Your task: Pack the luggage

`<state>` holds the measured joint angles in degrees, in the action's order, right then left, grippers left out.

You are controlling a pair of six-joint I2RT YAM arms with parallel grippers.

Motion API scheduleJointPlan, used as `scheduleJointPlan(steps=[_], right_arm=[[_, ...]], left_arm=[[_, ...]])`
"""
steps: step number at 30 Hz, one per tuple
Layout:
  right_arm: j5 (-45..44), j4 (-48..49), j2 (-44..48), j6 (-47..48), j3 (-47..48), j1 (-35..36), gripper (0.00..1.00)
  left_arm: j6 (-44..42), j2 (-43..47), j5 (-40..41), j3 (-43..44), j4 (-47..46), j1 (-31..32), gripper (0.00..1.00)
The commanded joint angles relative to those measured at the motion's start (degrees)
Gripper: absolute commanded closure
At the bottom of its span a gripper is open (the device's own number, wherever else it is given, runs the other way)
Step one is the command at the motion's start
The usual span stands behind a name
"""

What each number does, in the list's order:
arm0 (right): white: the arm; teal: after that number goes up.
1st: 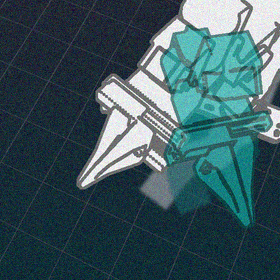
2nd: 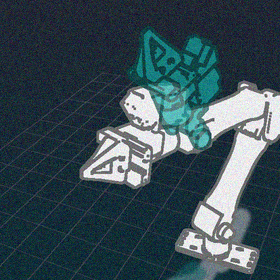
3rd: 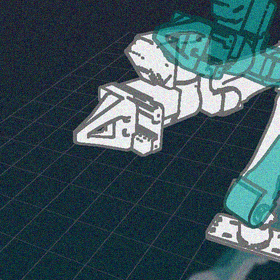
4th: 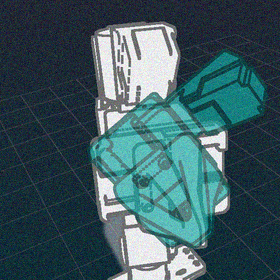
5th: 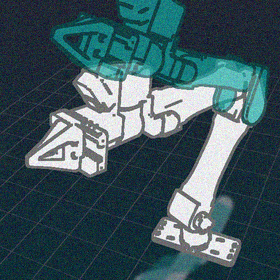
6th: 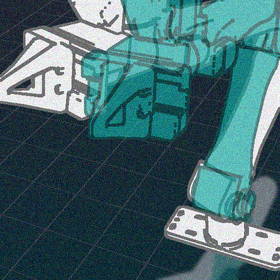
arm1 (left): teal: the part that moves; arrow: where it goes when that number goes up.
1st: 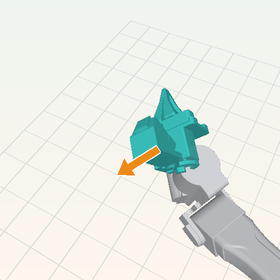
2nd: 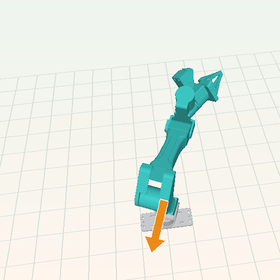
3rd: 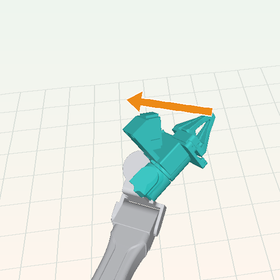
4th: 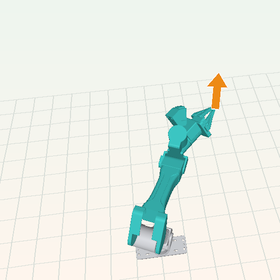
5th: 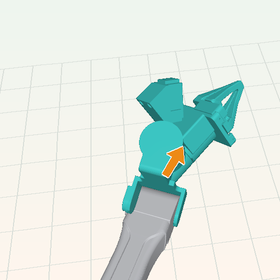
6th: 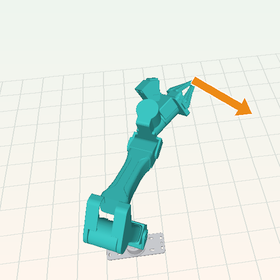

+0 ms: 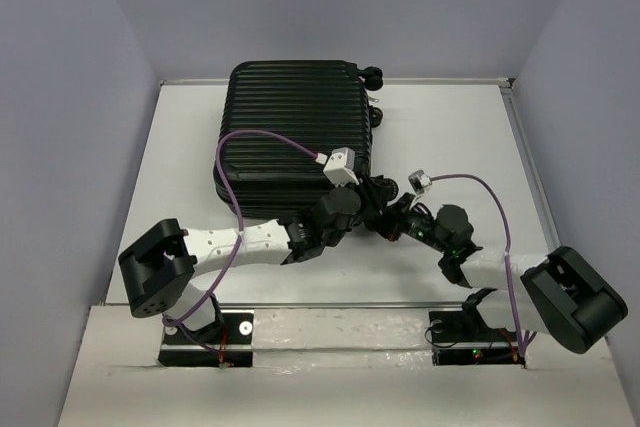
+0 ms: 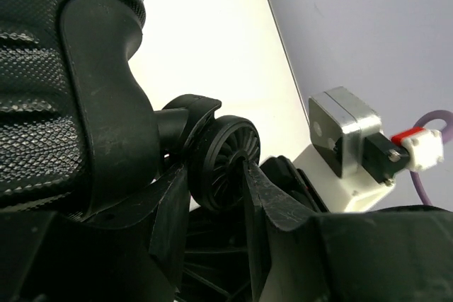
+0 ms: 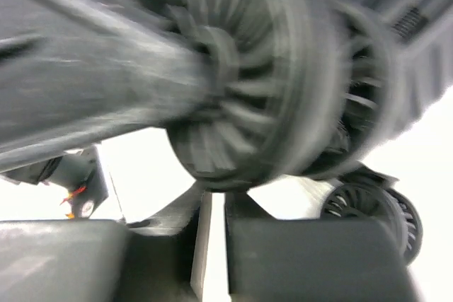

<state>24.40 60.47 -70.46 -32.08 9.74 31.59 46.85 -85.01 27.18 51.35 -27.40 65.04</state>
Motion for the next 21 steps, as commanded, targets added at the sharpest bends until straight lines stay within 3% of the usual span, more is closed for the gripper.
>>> scheduleJointPlan(steps=[1, 4, 10, 18, 21], right_arm=[[-8.8, -6.0, 0.1, 2.5, 1.9, 0.5, 0.63], [-10.2, -6.1, -0.6, 2.5, 2.1, 0.5, 0.51], [-10.1, -5.6, -1.1, 3.1, 2.5, -3.3, 0.5], [5.9, -4.8, -6.0, 8.3, 9.4, -7.4, 0.51], [9.7, 3.0, -9.3, 4.8, 7.7, -7.4, 0.5]], left_arm=[[-1.5, 1.6, 7.0, 1.1, -3.6, -2.3, 0.87], [-1.4, 1.6, 6.8, 0.9, -3.7, -2.3, 0.88], [-1.8, 1.8, 6.7, 0.8, -3.8, -2.3, 0.91], [-2.5, 2.0, 6.8, 0.6, -3.9, -2.3, 0.92], [-2.9, 2.0, 6.9, 0.8, -3.9, -2.3, 0.92]])
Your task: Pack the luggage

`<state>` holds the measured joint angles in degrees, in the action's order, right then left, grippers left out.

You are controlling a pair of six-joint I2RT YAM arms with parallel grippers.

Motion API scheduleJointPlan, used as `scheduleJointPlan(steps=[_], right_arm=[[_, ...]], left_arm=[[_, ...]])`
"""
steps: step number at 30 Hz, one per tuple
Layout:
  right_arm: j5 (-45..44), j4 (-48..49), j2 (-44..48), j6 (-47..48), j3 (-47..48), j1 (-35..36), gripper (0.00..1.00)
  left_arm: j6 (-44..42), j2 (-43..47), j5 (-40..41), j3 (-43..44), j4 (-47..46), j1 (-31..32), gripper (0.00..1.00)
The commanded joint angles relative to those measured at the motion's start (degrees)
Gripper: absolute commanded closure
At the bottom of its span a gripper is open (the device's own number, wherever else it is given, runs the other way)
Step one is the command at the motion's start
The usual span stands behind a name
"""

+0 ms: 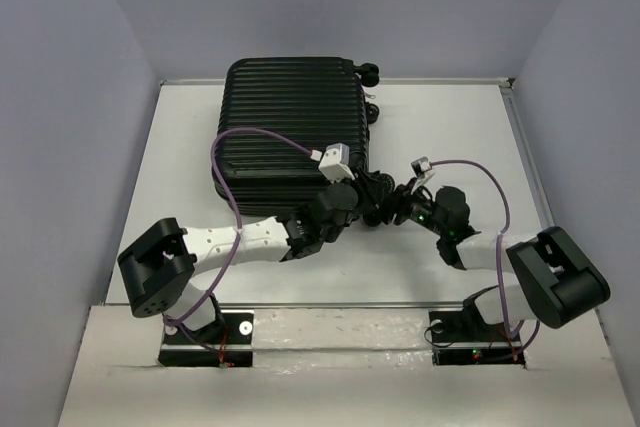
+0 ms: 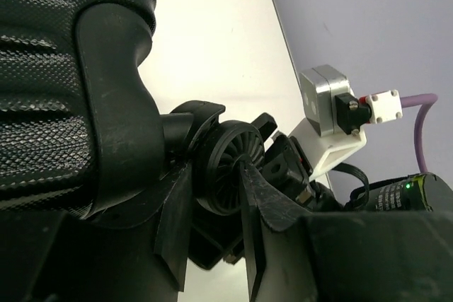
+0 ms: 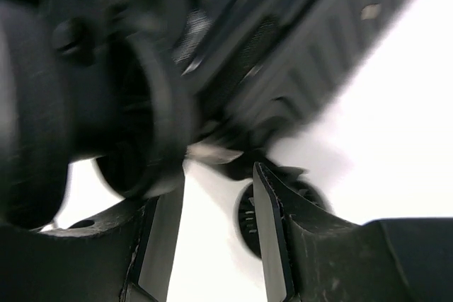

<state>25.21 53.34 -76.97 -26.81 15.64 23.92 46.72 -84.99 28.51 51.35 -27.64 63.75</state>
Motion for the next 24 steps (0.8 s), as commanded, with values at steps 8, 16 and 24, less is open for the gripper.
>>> scheduleJointPlan(steps=[8, 16, 24], right_arm=[[7.9, 28.6, -9.3, -7.6, -3.2, 0.8, 0.42], [-5.3, 33.5, -7.2, -2.7, -9.5, 2.9, 0.4], [-11.9, 36.4, -7.3, 3.1, -9.6, 5.2, 0.37]], left_arm=[[-3.9, 0.8, 5.1, 2.4, -3.6, -1.0, 0.93], [-5.9, 1.1, 5.8, 4.0, -3.4, -2.1, 0.94], [-5.3, 0.9, 2.1, 6.5, -2.9, -2.9, 0.92]])
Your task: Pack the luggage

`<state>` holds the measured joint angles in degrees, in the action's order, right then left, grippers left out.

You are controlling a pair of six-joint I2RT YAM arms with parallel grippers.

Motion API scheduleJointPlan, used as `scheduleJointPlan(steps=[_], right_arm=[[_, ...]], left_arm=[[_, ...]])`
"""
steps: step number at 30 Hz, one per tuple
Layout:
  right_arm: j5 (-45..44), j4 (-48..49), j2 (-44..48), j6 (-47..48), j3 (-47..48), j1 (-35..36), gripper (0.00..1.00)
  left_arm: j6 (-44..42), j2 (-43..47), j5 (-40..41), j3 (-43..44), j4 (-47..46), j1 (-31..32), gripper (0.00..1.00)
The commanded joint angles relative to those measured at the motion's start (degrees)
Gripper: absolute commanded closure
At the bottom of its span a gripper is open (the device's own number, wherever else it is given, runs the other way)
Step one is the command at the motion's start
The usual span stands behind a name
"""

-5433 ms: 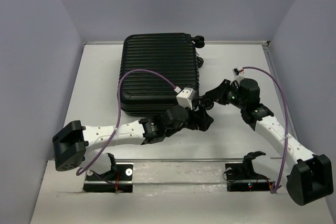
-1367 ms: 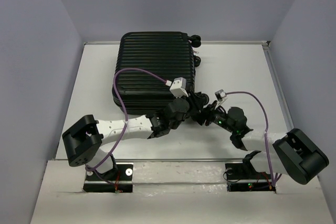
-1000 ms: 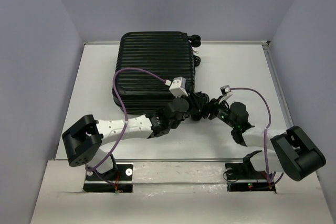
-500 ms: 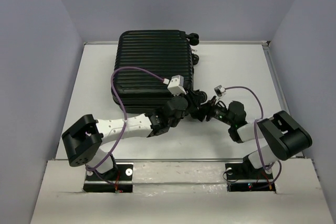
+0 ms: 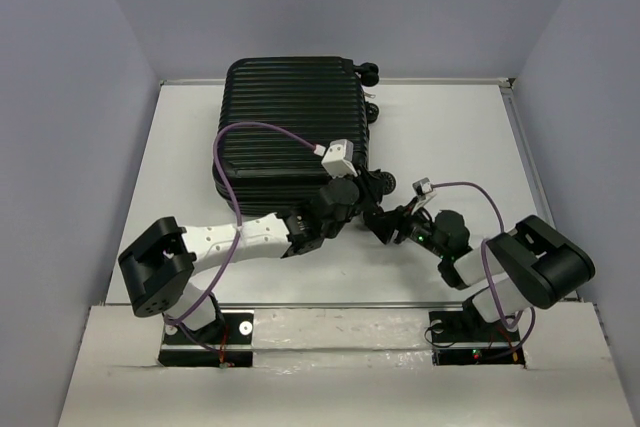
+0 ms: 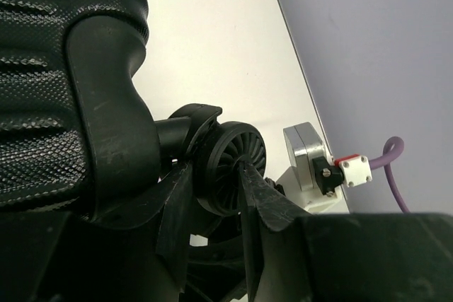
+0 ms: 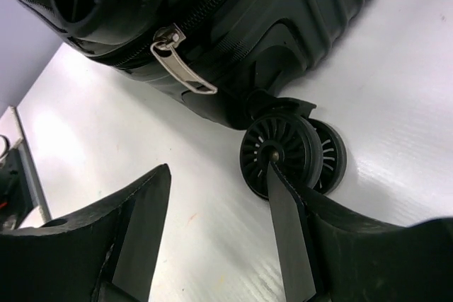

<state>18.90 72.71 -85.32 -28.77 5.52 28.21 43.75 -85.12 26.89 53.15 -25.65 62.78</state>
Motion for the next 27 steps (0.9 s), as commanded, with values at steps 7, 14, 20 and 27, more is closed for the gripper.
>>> scheduleJointPlan(steps=[7, 14, 20, 27], right_arm=[[-6.8, 15.4, 0.3, 8.5, 5.4, 3.5, 0.37], [-9.0, 19.0, -2.0, 10.4, 8.0, 4.8, 0.41], [-9.7, 25.4, -7.0, 8.8, 9.7, 4.8, 0.44], [-13.3, 25.6, -7.8, 8.4, 13.2, 5.8, 0.55]], left_arm=[[-1.7, 1.6, 2.0, 4.2, -4.2, -2.1, 0.79], [-2.2, 1.8, 0.6, 5.1, -3.2, -2.2, 0.77], [-1.7, 1.8, -0.4, 4.5, -2.9, -2.3, 0.74], [-1.8, 2.7, -0.3, 3.6, -2.2, -2.6, 0.77]])
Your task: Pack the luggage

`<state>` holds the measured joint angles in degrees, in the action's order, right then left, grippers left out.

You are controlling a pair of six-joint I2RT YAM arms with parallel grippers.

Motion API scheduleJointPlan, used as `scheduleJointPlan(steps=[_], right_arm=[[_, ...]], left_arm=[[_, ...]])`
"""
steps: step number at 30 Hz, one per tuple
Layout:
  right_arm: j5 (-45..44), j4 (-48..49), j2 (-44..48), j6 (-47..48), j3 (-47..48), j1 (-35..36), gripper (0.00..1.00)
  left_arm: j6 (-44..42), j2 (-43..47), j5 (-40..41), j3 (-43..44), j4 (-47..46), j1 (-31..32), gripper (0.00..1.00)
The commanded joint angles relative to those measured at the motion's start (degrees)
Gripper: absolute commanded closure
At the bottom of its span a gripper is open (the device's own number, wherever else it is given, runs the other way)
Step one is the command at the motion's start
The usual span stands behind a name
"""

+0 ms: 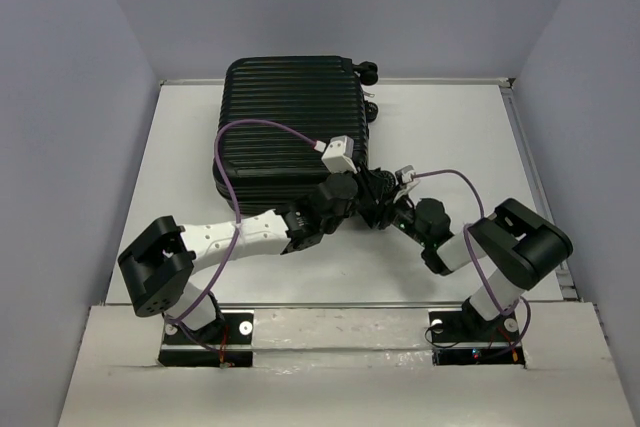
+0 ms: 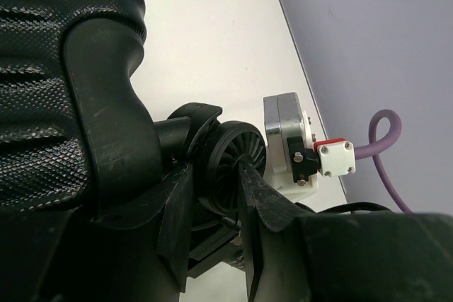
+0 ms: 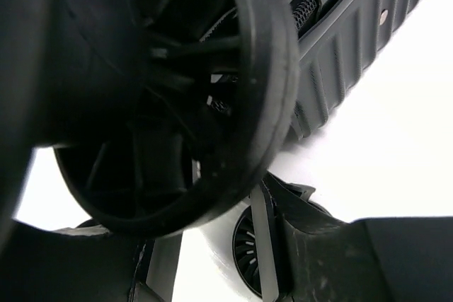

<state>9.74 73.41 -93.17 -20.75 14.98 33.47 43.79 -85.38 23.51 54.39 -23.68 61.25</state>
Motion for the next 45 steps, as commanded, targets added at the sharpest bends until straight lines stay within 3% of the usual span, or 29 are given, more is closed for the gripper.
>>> scheduleJointPlan(steps=[1, 13, 17, 18, 19, 25, 27, 28, 30, 31, 36, 40, 45], right_arm=[[-3.8, 24.9, 0.0, 0.2, 4.3, 0.5, 0.55], [-2.5, 21.1, 6.6, 2.5, 2.7, 1.2, 0.43], [-1.4, 21.2, 6.2, 1.9, 4.6, 1.2, 0.51], [-1.2, 21.1, 6.5, 1.9, 4.9, 1.2, 0.62], [-0.8, 19.8, 6.5, 1.9, 5.8, 1.2, 0.66], [-2.0, 20.2, 4.1, -0.4, 7.1, 1.2, 0.81], [-3.1, 20.5, 3.5, -1.3, 6.6, 1.2, 0.93], [-3.2, 20.6, 3.4, -1.6, 6.6, 1.2, 0.93], [-3.1, 20.5, 3.3, -2.4, 6.6, 1.2, 0.93], [-3.0, 20.4, 3.5, -2.7, 6.5, 1.2, 0.93], [-3.9, 17.7, 5.1, -3.2, 5.1, 1.2, 0.93], [-4.4, 12.7, 7.3, -3.2, 3.5, 1.2, 0.93], [-5.3, 5.4, 12.1, -2.9, 2.3, 1.2, 0.93]], left_arm=[[-1.9, 3.0, 3.3, 2.4, -4.0, -1.0, 0.77], [-1.4, 3.9, 4.5, 1.3, -3.7, -2.0, 0.77], [-1.2, 4.3, 4.7, 1.0, -3.6, -2.0, 0.77], [-1.2, 4.3, 4.9, 0.9, -3.6, -2.0, 0.77], [-1.0, 4.5, 5.0, 0.7, -3.5, -2.0, 0.77], [-1.1, 5.6, 5.8, 0.4, -2.8, -2.1, 0.77], [-1.3, 6.9, 6.5, -0.2, -2.2, -2.1, 0.7], [-1.5, 7.3, 6.7, -0.4, -2.0, -2.3, 0.67], [-2.4, 8.9, 6.9, -0.4, -0.7, -2.7, 0.54], [-2.7, 9.6, 7.4, -0.5, 1.7, -3.2, 0.42], [-5.6, 17.5, 8.0, -1.1, 11.9, -7.3, 0.12], [-5.4, 28.0, 7.3, -2.3, 27.3, -17.2, 0.05], [-6.9, 38.3, 4.2, -5.0, 36.4, -31.5, 0.02]])
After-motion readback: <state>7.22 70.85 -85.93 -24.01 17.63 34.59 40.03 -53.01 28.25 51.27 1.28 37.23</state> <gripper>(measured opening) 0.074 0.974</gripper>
